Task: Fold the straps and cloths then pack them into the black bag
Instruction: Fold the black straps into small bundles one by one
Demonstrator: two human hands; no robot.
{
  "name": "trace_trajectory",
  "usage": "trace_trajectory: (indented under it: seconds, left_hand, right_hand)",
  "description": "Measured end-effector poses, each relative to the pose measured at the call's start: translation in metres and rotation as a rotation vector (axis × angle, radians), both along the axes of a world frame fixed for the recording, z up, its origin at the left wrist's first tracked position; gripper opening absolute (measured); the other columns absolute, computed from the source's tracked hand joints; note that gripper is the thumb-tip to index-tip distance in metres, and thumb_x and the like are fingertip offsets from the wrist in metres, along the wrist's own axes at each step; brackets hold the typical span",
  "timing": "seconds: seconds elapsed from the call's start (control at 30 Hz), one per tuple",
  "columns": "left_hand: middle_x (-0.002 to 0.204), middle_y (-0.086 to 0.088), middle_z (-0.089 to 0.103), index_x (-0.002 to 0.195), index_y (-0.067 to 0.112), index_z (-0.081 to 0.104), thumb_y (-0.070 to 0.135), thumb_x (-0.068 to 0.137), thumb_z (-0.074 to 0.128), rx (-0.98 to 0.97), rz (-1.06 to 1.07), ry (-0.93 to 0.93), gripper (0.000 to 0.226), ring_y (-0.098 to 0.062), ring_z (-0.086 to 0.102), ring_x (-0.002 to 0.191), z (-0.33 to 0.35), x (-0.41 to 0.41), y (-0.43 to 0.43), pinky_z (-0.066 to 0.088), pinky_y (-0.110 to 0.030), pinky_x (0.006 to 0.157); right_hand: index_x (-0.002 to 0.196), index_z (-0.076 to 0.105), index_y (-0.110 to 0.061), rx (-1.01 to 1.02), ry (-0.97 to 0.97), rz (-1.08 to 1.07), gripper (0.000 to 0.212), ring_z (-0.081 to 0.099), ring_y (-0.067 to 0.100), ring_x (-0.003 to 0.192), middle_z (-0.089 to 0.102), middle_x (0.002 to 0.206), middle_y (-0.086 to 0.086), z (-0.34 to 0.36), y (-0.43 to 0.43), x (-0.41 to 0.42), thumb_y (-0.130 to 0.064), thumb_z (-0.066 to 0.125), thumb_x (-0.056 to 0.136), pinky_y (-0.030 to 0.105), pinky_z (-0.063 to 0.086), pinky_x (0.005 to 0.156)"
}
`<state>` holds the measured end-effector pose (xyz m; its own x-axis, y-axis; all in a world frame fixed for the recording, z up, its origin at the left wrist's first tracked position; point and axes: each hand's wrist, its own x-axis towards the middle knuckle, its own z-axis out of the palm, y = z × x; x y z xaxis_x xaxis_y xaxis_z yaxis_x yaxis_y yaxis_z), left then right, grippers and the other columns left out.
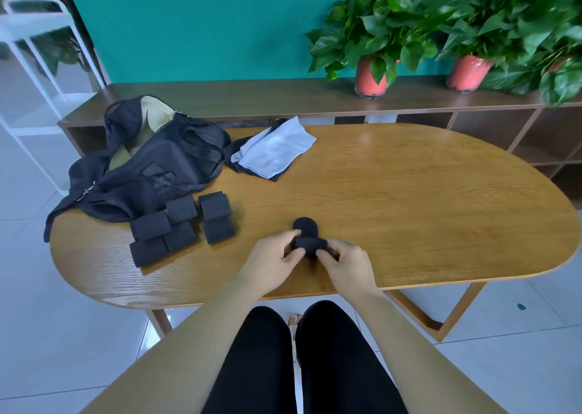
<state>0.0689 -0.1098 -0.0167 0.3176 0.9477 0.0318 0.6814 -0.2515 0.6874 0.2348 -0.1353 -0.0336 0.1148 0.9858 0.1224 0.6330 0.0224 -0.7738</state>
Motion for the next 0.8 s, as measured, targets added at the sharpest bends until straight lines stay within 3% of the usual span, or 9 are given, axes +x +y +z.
trace_trajectory:
  seconds: [0.07, 0.13, 0.33, 0.43, 0.57, 0.7, 0.8]
  left_hand:
    - [0.105, -0.004, 0.068, 0.115, 0.01, 0.063, 0.016, 0.094, 0.055, 0.032, 0.128, -0.065, 0.023, -0.019, 0.063, 0.096, -0.002, 0.004, 0.003, 0.052, -0.038, 0.087]
    - [0.099, -0.007, 0.07, 0.104, 0.006, 0.067, 0.012, 0.093, 0.056, 0.023, 0.226, -0.116, 0.017, -0.02, 0.064, 0.091, -0.003, 0.008, 0.006, 0.053, -0.037, 0.084]
    - [0.076, -0.008, 0.068, 0.081, 0.007, 0.071, 0.016, 0.094, 0.055, -0.012, 0.332, -0.07, 0.022, -0.02, 0.061, 0.071, -0.003, 0.016, 0.021, 0.045, -0.026, 0.061]
    - [0.069, -0.007, 0.064, 0.075, 0.006, 0.069, 0.016, 0.093, 0.056, -0.018, 0.366, -0.065, 0.025, -0.014, 0.052, 0.061, -0.006, 0.016, 0.025, 0.037, -0.019, 0.052]
    - [0.059, -0.005, 0.057, 0.067, 0.006, 0.065, 0.018, 0.093, 0.058, -0.045, 0.394, -0.06, 0.029, -0.015, 0.047, 0.052, -0.009, 0.018, 0.029, 0.037, -0.023, 0.05]
    - [0.067, 0.0, 0.059, 0.074, 0.011, 0.065, 0.022, 0.092, 0.058, -0.04, 0.397, 0.032, 0.022, -0.014, 0.053, 0.06, -0.004, 0.023, 0.029, 0.038, -0.023, 0.05]
    - [0.069, 0.006, 0.055, 0.075, 0.018, 0.06, 0.022, 0.092, 0.056, -0.043, 0.419, 0.115, 0.019, -0.011, 0.052, 0.062, 0.003, 0.029, 0.028, 0.031, -0.02, 0.046]
  right_hand:
    - [0.085, 0.066, -0.018, -0.047, 0.013, -0.104, 0.012, 0.058, 0.019, 0.076, 0.065, 0.077, -0.002, 0.002, 0.006, -0.006, -0.024, 0.058, 0.091, 0.031, 0.046, 0.062]
    - [0.088, 0.066, -0.022, -0.096, -0.038, -0.166, 0.015, 0.059, 0.018, 0.073, 0.065, 0.077, -0.003, 0.005, 0.011, -0.011, -0.03, 0.055, 0.093, 0.029, 0.046, 0.06]
    - [0.09, 0.068, -0.023, -0.173, -0.186, -0.238, 0.023, 0.058, 0.018, 0.069, 0.064, 0.073, -0.002, 0.011, 0.025, -0.02, -0.036, 0.05, 0.096, 0.024, 0.037, 0.055]
    - [0.09, 0.068, -0.023, -0.164, -0.231, -0.26, 0.024, 0.056, 0.018, 0.069, 0.066, 0.078, -0.001, 0.008, 0.029, -0.023, -0.036, 0.049, 0.096, 0.023, 0.034, 0.053]
    - [0.097, 0.067, -0.024, -0.115, -0.272, -0.295, 0.021, 0.057, 0.018, 0.078, 0.066, 0.089, -0.002, 0.0, 0.031, -0.025, -0.035, 0.049, 0.096, 0.024, 0.036, 0.057]
    - [0.104, 0.064, -0.023, -0.114, -0.294, -0.3, 0.02, 0.058, 0.018, 0.086, 0.065, 0.095, -0.003, -0.002, 0.033, -0.025, -0.033, 0.049, 0.095, 0.025, 0.042, 0.062]
    - [0.106, 0.063, -0.023, -0.132, -0.298, -0.296, 0.021, 0.058, 0.018, 0.086, 0.065, 0.096, -0.003, -0.003, 0.036, -0.024, -0.033, 0.05, 0.094, 0.027, 0.046, 0.065]
